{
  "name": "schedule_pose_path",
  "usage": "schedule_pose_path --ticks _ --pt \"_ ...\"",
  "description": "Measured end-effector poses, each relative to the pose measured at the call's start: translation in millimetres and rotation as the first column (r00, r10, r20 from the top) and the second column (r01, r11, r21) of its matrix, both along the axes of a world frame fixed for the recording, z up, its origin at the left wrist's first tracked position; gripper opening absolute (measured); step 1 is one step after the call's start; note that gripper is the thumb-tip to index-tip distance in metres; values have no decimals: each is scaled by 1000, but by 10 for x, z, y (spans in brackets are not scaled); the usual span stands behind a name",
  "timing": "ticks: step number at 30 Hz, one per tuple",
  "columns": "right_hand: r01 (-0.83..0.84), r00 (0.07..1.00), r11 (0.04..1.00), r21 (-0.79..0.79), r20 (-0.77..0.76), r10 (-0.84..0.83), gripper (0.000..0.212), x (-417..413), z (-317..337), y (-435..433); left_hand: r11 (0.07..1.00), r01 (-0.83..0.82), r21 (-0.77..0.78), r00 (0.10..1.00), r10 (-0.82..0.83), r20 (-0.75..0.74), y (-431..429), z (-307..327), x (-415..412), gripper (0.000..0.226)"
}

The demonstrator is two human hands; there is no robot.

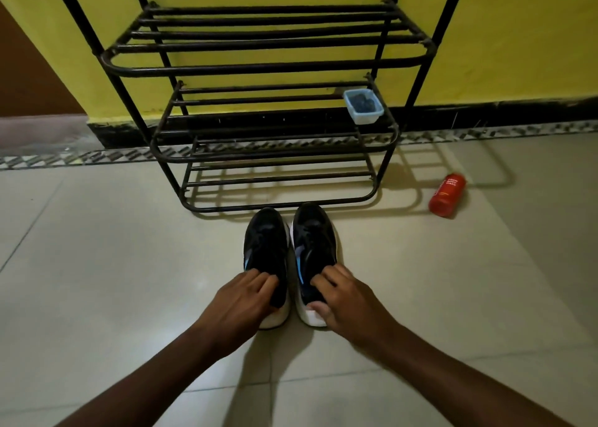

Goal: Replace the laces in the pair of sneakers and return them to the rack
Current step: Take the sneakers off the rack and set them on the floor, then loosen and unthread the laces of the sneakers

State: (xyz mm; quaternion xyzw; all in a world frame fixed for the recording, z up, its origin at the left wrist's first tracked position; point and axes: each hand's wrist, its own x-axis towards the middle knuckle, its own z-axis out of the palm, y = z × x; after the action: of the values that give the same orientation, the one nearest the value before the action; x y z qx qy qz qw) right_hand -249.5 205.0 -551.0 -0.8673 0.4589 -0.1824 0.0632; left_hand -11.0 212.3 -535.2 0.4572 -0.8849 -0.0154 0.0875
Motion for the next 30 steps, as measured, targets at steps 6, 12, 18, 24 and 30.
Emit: schedule_pose_path --ticks 6,12,18,24,30 --pt "296 886 948 115 338 -318 26 34 98 -8 995 -23 101 992 36 -122 -7 38 8 25" --pt "395 846 804 446 165 -507 45 39 69 -345 978 -125 167 936 172 -307 -624 233 -429 11" --pt "429 818 787 443 179 -546 41 78 1 -450 889 -81 450 968 177 -176 -1127 155 -717 28" --pt "436 809 815 382 231 -541 33 77 -116 -406 882 -117 456 937 250 -243 -1163 40 -713 25" --pt "453 788 820 350 272 -552 15 69 -129 -385 903 -78 422 936 212 -282 -1212 -35 -733 4"
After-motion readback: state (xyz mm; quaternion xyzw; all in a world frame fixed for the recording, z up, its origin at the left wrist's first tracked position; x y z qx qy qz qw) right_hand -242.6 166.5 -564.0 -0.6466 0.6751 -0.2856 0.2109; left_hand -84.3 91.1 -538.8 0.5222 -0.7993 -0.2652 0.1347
